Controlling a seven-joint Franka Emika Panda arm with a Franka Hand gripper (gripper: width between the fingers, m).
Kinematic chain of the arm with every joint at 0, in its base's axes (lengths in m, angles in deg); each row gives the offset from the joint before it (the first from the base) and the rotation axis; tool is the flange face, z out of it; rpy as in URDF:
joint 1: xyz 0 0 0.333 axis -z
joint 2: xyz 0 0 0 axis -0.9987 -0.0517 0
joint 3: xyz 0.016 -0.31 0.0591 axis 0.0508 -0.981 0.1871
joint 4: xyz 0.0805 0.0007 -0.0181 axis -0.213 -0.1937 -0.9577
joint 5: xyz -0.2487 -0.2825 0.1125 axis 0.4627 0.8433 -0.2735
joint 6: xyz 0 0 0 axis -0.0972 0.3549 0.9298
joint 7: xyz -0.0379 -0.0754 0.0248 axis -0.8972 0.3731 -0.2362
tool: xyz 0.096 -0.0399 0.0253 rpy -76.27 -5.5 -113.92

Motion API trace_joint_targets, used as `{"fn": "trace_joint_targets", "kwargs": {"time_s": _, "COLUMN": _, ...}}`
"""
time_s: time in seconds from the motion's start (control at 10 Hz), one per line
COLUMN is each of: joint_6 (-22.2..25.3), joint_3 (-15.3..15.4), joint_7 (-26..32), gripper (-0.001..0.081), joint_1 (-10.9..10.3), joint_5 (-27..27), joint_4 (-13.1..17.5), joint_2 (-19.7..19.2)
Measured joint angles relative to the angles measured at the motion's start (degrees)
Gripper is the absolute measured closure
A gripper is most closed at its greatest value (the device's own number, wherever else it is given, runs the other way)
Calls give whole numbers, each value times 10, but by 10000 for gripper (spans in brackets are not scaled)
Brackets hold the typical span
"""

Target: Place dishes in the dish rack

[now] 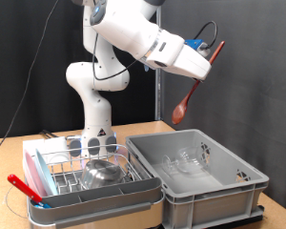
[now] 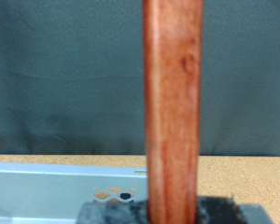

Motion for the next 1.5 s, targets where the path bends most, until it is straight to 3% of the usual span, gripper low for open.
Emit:
{"fn": "trace_joint_targets", "kwargs": {"time_s": 0.3, "joint_6": 69, "joint_3": -5, "joint_7": 38, "gripper": 711, "joint_1": 5, "joint_5": -40, "joint_4": 6, "joint_2": -9}}
{"fn": "trace_joint_targets", "kwargs": {"time_s": 0.5, "joint_6": 138, "joint_3": -18, "joint_7": 80, "gripper": 711, "joint_1": 22, "joint_5": -84, "joint_4": 40, "joint_2": -53}}
{"fn": "trace_joint_targets", "kwargs": {"time_s": 0.7, "joint_6": 181, "joint_3": -29, "joint_7": 86, "gripper": 711, "joint_1": 38, "joint_5": -100, "joint_4": 82, "joint_2": -103}}
{"fn": "trace_joint_targets", "kwargs": {"time_s": 0.9, "joint_6": 184, "joint_3": -37, "joint_7": 82, "gripper": 711, "joint_1": 45, "joint_5": -86, "joint_4": 114, "joint_2": -133}}
{"fn": "trace_joint_targets", "kwargs": {"time_s": 1.5, "joint_6": 190, "joint_3": -51, "joint_7": 106, "gripper": 711, "joint_1": 59, "joint_5": -87, "joint_4": 95, "joint_2": -133}}
